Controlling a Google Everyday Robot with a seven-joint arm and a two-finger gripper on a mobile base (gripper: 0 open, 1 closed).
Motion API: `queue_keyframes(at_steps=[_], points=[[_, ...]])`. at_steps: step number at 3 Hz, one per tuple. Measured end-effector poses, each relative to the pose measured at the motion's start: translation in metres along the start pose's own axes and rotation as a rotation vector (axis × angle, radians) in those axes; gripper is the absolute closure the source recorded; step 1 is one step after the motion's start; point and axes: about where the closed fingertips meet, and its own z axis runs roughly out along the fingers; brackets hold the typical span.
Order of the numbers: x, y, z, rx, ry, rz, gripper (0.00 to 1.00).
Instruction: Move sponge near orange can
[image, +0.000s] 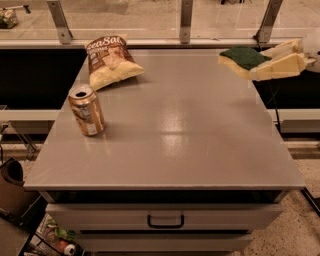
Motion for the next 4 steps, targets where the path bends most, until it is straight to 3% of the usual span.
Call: queue_keyframes(at_steps=[2, 3, 4], points=[[0.003, 0.079, 0.018, -0.093, 0.007, -0.02, 1.0], [0.006, 0.12, 0.039, -0.142, 0.019, -0.015, 1.0], [0.009, 0.158, 0.063, -0.183, 0.038, -0.047, 1.0]])
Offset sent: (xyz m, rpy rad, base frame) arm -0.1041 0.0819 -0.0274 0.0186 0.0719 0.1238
